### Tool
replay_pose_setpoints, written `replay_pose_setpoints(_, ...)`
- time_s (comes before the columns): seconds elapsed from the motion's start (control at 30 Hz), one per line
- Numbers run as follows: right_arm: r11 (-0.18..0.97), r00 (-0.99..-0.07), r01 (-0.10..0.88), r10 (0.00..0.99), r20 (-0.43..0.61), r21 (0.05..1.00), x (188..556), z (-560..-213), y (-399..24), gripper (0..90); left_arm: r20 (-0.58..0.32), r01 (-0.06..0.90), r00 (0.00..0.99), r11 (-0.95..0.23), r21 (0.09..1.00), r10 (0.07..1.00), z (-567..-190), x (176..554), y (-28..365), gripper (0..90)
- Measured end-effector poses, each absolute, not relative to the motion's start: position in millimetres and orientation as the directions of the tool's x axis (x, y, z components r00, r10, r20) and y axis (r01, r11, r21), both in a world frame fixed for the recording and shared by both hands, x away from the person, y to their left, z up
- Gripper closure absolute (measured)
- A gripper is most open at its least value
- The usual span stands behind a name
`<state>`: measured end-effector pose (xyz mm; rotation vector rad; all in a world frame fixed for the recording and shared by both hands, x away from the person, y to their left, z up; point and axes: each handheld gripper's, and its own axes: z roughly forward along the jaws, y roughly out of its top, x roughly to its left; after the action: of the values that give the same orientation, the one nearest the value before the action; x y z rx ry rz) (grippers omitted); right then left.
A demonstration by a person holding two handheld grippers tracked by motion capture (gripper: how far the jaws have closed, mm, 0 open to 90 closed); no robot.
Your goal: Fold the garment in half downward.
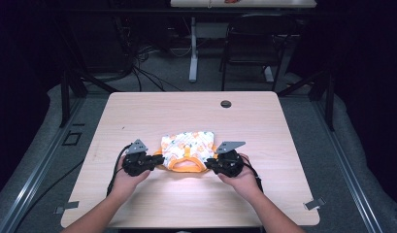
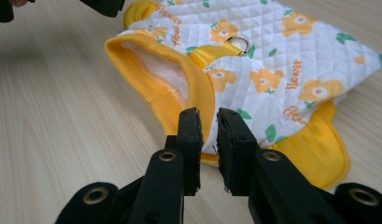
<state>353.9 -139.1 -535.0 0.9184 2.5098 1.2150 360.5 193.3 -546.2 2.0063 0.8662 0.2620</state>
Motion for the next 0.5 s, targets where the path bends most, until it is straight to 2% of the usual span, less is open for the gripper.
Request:
replay_pose_setpoints(0.3, 0.439, -0.768, 0.457, 0.633, 0.095, 0.773, 340.4, -529.9, -151.7, 65.7, -0.149, 0.462, 0.740, -0.335, 0.821, 0.656, -539.8, 343.4, 201.9, 63.4)
replay_pose_setpoints(0.5, 0.434, -0.767, 0.463, 0.634, 0.103, 0.773, 328.4, -533.8, -159.2, 60.5, -0.167, 0.471, 0.734, -0.317, 0.823, 0.658, -543.6, 333.5, 210.9, 58.6)
